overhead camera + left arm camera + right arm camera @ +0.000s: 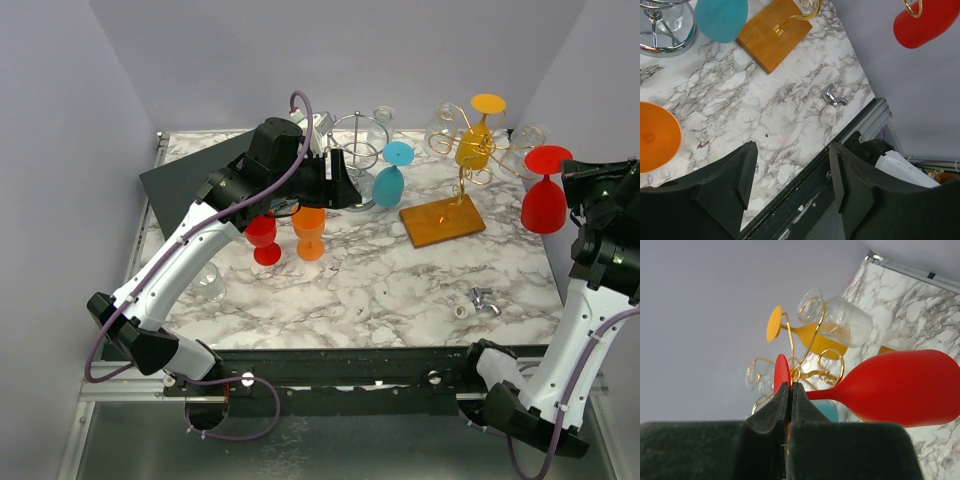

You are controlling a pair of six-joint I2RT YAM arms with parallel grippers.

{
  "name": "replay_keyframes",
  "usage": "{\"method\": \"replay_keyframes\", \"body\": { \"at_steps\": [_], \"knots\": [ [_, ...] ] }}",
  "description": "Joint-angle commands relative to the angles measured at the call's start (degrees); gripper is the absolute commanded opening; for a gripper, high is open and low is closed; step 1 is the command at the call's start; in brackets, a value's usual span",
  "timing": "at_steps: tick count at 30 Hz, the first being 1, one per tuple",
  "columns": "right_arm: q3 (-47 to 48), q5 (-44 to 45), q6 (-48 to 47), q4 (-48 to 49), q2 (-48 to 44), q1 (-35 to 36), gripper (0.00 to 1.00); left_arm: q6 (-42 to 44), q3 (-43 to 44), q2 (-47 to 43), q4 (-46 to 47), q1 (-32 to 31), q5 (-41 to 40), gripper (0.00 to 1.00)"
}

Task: Take the wine glass off the wine glass rack
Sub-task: Pick up the wine glass from the wine rack, then place the wine glass at the center of the board.

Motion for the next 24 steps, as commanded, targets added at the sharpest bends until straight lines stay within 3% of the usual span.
{"method": "replay_keyframes", "body": {
  "at_steps": [1,12,16,24],
  "knots": [
    [5.07,-9.40,-3.48,-9.70,-1.95,-0.25,0.01,0.51,0.25,-0.37,0.96,-0.15,1.44,0.66],
    [17.56,-35.85,-5.23,-18.41,0.50,-0.23,0.01,-2.39,-2.33,-2.79,2.10,-0.14,1.60,0.66],
    [18.54,-44.58,-0.39,-14.04,1.37,-0.22,0.01,-4.92,-4.61,-4.47,5.73,-0.11,3.43,0.66],
    [21.12,-54.84,16.26,6.02,6.70,-0.27,0.01,-11.97,-4.10,-5.16,17.89,0.14,7.75,0.67]
  ]
}}
